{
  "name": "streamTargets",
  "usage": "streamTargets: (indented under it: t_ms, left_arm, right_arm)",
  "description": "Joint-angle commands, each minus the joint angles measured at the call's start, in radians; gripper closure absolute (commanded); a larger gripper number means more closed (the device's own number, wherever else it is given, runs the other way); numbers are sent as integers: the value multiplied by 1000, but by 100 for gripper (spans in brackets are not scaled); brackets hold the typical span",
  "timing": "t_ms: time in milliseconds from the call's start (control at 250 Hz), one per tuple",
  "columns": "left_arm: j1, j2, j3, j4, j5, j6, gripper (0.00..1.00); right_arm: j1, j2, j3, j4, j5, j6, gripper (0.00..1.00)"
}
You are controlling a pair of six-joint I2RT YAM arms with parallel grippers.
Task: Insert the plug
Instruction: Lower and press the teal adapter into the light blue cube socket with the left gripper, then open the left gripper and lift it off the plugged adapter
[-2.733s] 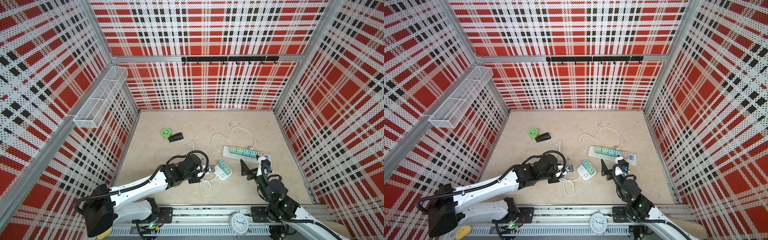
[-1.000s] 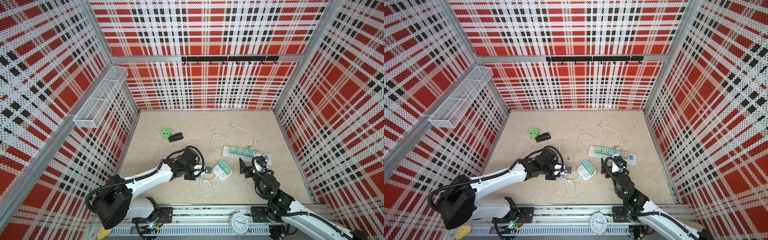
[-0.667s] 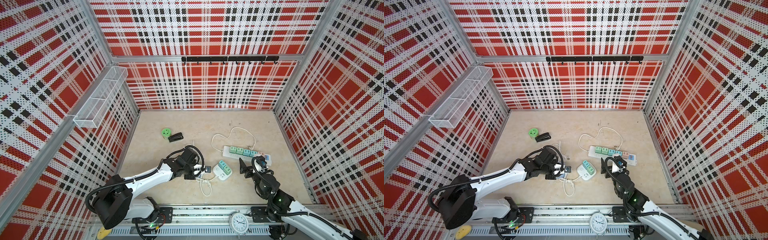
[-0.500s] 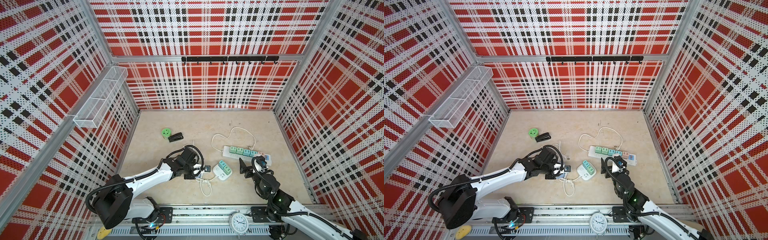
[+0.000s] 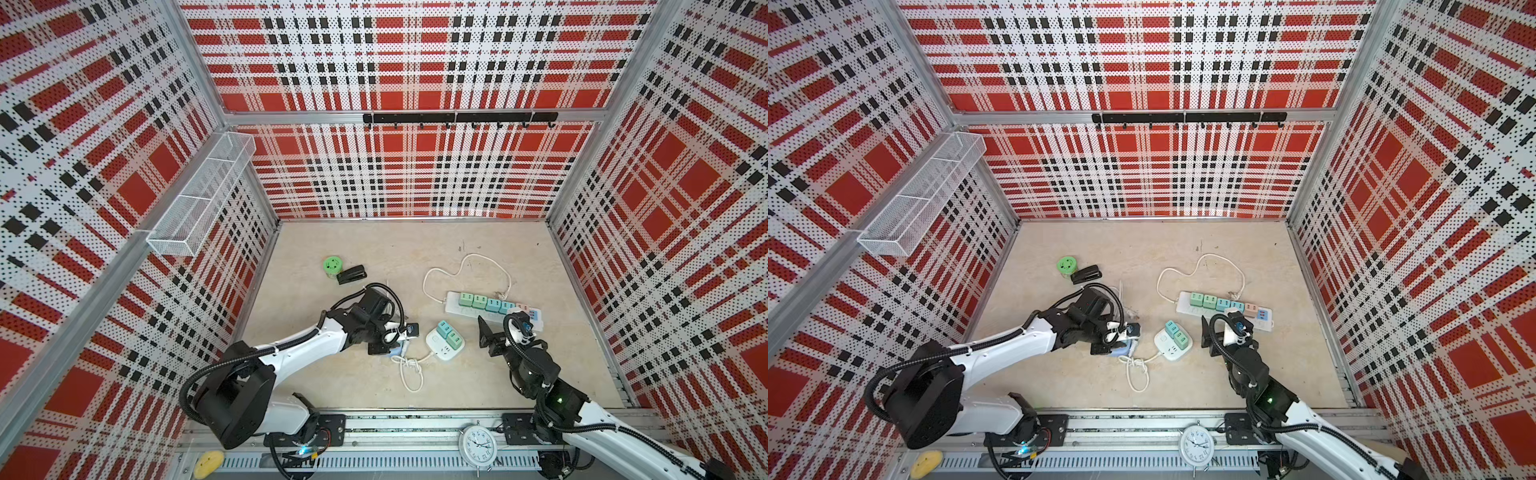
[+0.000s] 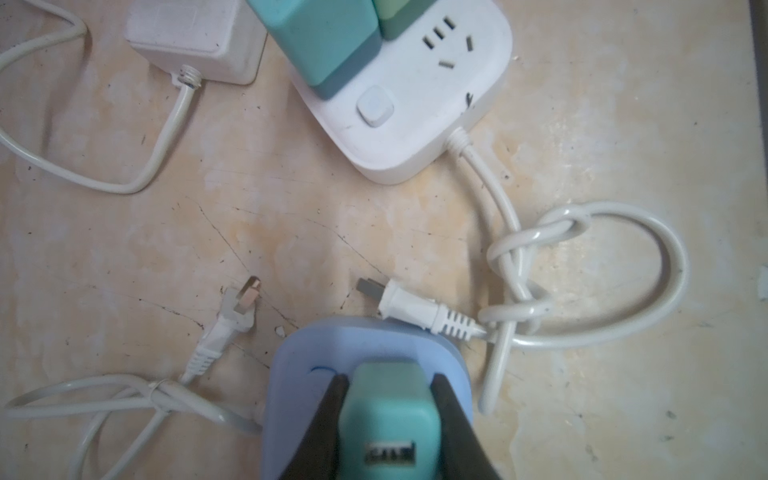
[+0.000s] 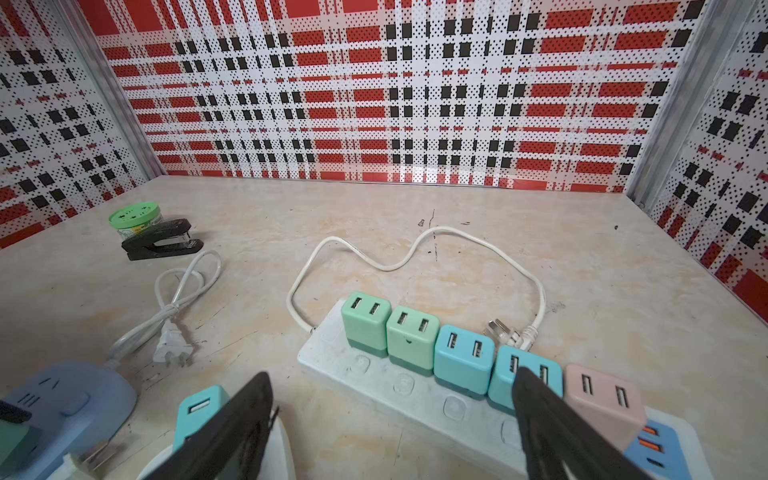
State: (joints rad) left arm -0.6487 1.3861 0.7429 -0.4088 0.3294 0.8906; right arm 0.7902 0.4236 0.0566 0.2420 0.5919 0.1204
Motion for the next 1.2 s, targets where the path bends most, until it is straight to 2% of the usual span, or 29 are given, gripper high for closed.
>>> streamTargets:
  t_ms: [0, 176, 260, 320, 376, 612, 652, 708, 768, 776, 784, 788, 800, 912, 992, 1068, 1193]
  left_arm:
    - [32, 45, -6, 33, 99, 17, 100]
    - [41, 94, -1, 37, 76, 15, 100]
    - [49, 139, 8, 23, 27, -1, 100]
    - [54, 163, 33, -13, 45, -6, 100]
    - [64, 163, 26, -7, 85, 3, 100]
    - [46, 138, -9, 58, 24, -33, 100]
    - [39, 131, -13, 72, -3, -46, 88]
    - [32, 115, -16, 86, -38, -61, 76]
    - [31, 89, -24, 111, -62, -79, 53]
    - [31, 84, -26, 115, -66, -80, 42]
    - [31, 81, -26, 119, -69, -82, 15]
    - [31, 77, -27, 120, -70, -83, 7]
    - [29, 70, -28, 126, -74, -85, 0]
    - [10, -22, -28, 138, -139, -125, 1]
    - [-37, -119, -31, 148, -237, -154, 1]
    - [-78, -229, -47, 190, -326, -190, 1]
    - [-96, -414, -73, 261, -366, -303, 1]
  right_arm:
    - [-3, -12, -3, 26, 0, 4, 10]
    - [-3, -13, -3, 24, 0, 4, 10]
    - [-2, -14, -3, 25, -1, 4, 10]
    - [-2, -16, -3, 23, -5, 4, 10]
    - [-2, -19, -3, 24, -6, 4, 10]
    - [-3, -28, -6, 21, -6, 4, 10]
    - [-2, -29, -6, 20, -5, 3, 10]
    - [-3, -27, -5, 21, -3, 4, 9]
    - [-3, -26, -4, 22, 2, 4, 9]
    - [-2, -26, -5, 22, 3, 4, 9]
    - [-2, -26, -6, 23, 4, 4, 9]
    - [-2, -26, -5, 23, 5, 5, 9]
    - [-3, -25, -5, 24, 7, 4, 8]
    - [-3, -23, -3, 25, 14, -1, 6]
    - [-4, -29, 9, 5, 49, 6, 0]
    - [-4, -52, 28, -40, 86, 31, 0]
    - [-4, -99, 110, -178, 116, 92, 0]
